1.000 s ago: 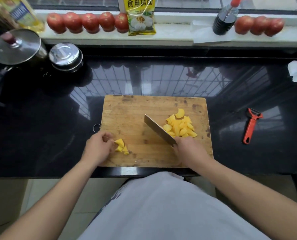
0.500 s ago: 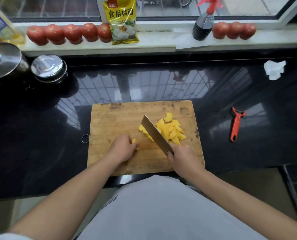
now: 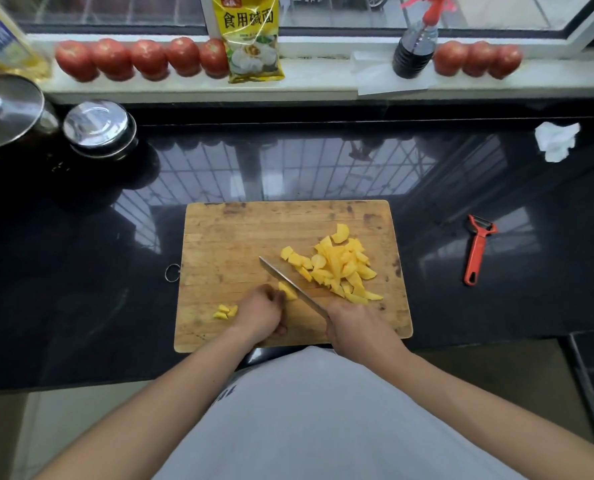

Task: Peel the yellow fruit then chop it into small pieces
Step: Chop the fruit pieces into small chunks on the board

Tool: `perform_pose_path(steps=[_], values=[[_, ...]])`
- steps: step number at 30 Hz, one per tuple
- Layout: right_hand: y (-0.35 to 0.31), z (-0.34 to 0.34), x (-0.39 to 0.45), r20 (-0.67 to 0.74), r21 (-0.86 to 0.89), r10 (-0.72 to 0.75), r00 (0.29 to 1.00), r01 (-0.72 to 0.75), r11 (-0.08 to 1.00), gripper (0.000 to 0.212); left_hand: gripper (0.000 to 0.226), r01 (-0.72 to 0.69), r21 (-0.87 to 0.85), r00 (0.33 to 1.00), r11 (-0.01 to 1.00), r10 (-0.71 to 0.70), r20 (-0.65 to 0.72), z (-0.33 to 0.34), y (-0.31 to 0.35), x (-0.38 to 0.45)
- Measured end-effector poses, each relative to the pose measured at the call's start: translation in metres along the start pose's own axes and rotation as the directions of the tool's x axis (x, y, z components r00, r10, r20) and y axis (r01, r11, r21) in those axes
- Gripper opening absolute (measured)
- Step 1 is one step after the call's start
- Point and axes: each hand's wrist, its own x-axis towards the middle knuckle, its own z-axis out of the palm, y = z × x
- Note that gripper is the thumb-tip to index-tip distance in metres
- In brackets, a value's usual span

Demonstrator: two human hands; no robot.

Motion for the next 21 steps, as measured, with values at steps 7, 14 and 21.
perform_pose_path(steps=[7,14,21], values=[[-0.003,0.002,0.0,0.06,-0.022,0.024,0.998,-0.023,0.999,0.015,0.017,-0.012,-0.025,1.0,1.0,0.011,-0.009,0.005,0.007,0.004],[0.0,0.002,-0.005,0.007,0.086,0.088,0.996,-0.088,0.992,0.022,0.011,0.122,-0.225,0.99,0.967,-0.103,0.091,0.005,0.019,-0.002],[-0.004,0.004,-0.001,0.112,0.058,0.13,0.985,-0.137,0.989,0.021,0.025,0.128,-0.214,0.988,0.969,-0.106,0.11,0.003,0.019,0.002]])
